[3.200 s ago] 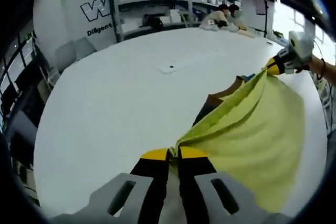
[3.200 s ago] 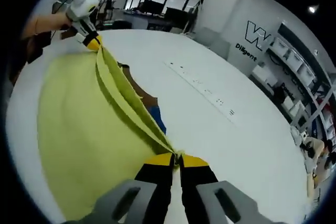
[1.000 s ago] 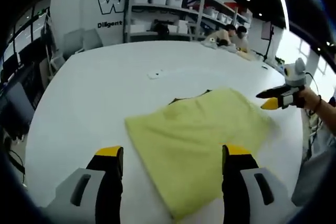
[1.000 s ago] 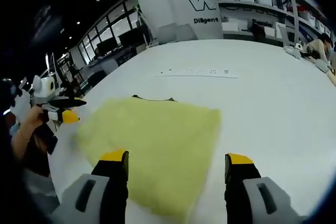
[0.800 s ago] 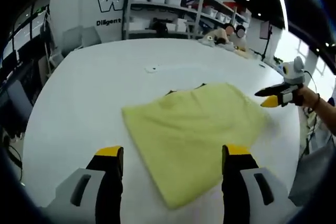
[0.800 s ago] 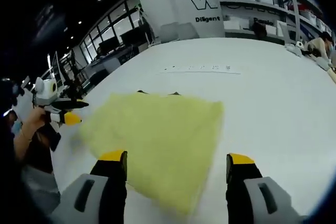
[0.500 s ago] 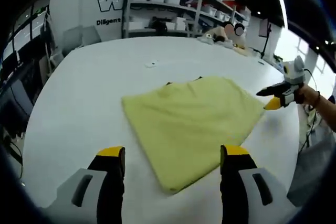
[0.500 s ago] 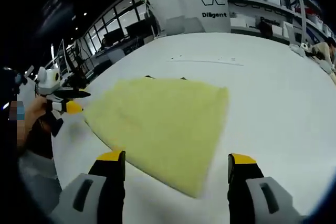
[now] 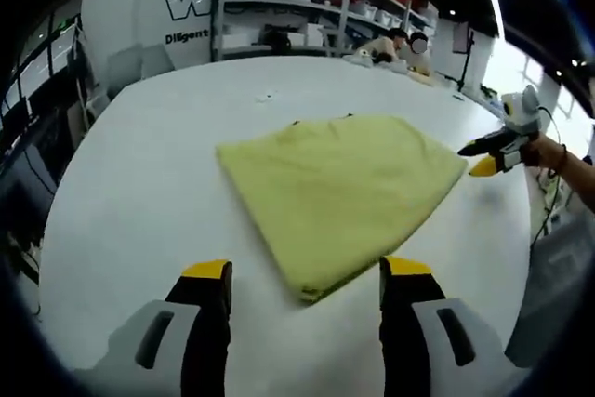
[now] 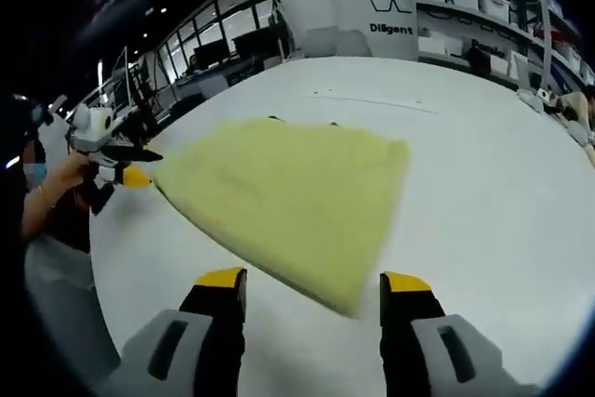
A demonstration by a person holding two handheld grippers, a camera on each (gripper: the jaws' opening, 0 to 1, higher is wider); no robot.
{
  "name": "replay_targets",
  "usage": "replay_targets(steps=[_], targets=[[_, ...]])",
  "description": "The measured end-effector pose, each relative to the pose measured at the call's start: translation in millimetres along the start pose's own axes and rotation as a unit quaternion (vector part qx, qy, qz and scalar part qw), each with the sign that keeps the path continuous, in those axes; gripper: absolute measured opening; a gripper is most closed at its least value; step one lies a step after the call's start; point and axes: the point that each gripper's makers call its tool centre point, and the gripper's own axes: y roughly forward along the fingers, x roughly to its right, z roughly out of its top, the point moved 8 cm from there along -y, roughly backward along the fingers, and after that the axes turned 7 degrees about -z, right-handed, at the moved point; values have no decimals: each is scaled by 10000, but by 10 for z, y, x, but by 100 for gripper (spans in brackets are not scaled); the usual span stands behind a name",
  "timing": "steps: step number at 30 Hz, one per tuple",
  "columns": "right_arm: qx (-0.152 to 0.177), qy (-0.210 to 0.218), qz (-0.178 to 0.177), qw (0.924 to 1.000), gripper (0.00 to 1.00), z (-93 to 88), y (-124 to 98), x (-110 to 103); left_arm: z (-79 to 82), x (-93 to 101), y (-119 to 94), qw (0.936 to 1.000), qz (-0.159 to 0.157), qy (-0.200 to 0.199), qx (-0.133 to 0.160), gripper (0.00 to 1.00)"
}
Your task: Fold the garment on the visible template until the final outline fits inside the template.
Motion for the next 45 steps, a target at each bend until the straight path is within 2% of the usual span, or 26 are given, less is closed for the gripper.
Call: replay_targets(steps=[2, 4, 7, 10, 15, 21, 22, 33, 36, 38, 42, 45], targets=[[6, -11, -2, 10000, 48, -22, -1, 5, -22, 2, -4, 10000, -18, -20, -28, 46], [32, -64, -19, 10000, 41, -37, -3, 7, -64, 7, -7, 9999, -69, -2, -82, 39], [22, -142, -77, 9999, 35, -58, -1, 26, -85, 24, -4, 9999, -59, 33, -122, 38], [41, -156, -107, 9998, 29, -70, -10, 38, -102, 20, -3, 9998, -63, 88, -176, 31], [52, -261, -231, 9994, 18, -79, -13, 81, -123, 21, 18, 9996, -115, 182, -190, 27], [88, -302, -280, 9991, 5, -76, -14, 121, -144, 20, 26, 9994, -191, 195, -192, 9], [91, -306, -285, 9991, 4, -76, -13, 124, -144, 18, 26, 9995, -192, 191, -185, 9], [92, -335, -235, 9991, 0, -72, -18, 150, -141, -20, 1, 9988, -274, 344, -223, 2], [89, -298, -245, 9992, 0, -68, -33, 161, -136, -5, -9, 9972, -375, 580, -302, 1], [95, -281, -245, 9993, 0, -75, -35, 164, -138, -40, -37, 9932, -323, 992, -516, 1], [86, -271, -256, 9993, 0, -76, -37, 169, -123, -49, -57, 9906, -433, 1181, -540, 1], [65, -264, -258, 9993, 0, -74, -40, 170, -129, -33, -63, 9863, -476, 1434, -659, 1]])
